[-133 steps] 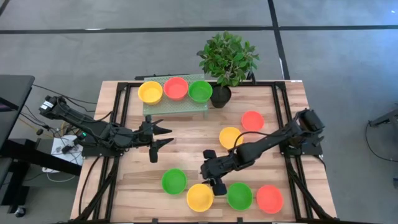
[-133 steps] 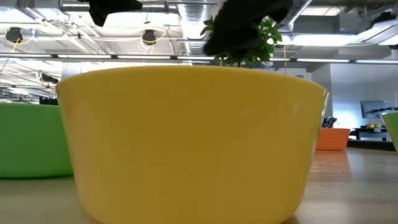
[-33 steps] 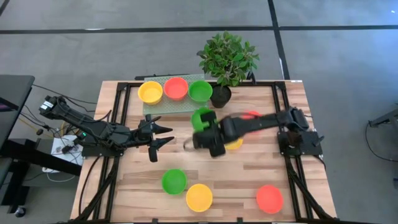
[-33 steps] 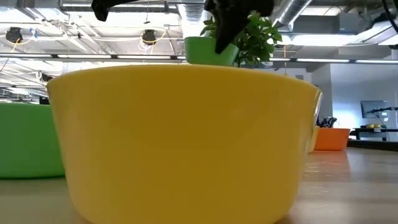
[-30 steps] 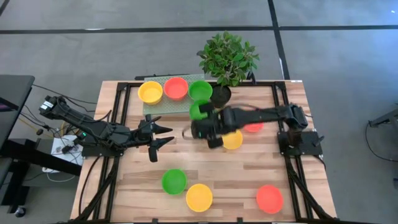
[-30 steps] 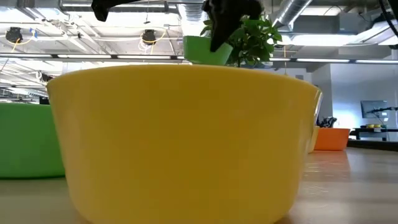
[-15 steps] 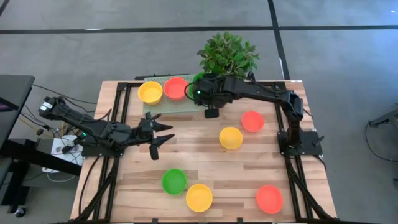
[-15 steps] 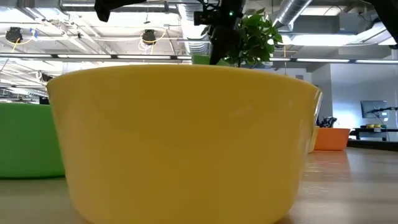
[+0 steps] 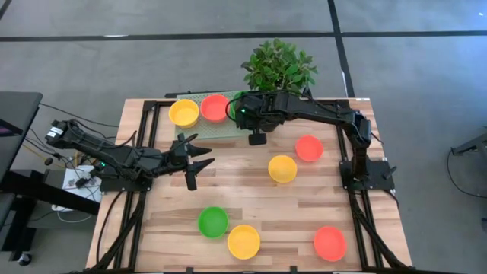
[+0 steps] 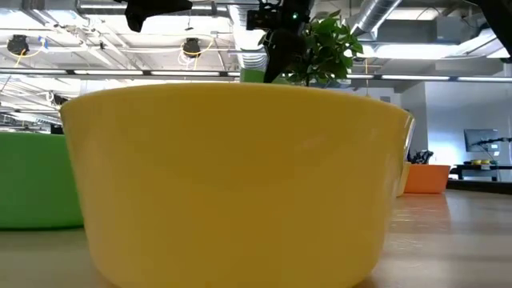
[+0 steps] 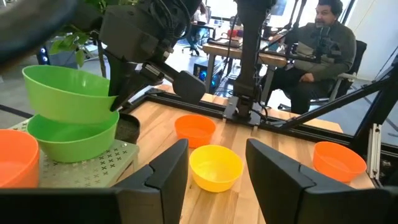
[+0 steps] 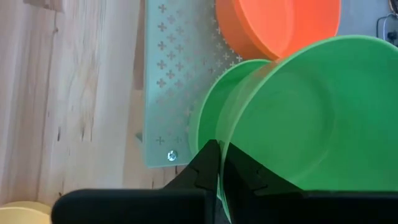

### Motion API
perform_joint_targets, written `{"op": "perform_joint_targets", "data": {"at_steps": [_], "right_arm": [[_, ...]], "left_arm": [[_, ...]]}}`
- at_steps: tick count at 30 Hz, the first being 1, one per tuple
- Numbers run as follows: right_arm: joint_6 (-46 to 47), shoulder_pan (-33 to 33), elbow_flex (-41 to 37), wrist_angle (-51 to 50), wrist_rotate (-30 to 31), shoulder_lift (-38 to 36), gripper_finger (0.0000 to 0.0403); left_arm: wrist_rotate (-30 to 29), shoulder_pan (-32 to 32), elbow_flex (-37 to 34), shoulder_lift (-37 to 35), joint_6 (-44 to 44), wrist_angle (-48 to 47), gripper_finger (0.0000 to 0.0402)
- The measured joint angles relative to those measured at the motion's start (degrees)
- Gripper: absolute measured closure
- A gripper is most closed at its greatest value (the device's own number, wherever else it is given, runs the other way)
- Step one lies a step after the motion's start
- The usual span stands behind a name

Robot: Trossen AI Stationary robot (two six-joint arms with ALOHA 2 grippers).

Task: Pick & Place Mini bowls
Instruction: Stack the green bowl on top of the other green bowl on the shelf

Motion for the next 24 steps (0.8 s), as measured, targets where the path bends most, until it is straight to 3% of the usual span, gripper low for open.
{"op": "perform_joint_targets", "data": {"at_steps": [24], "right_arm": [[0.08, 0.0, 0.0, 0.26, 0.17, 0.0, 0.0321]], "left_arm": [[0.0, 0.0, 0.0, 0.0, -0.02, -0.02, 0.0238]]}}
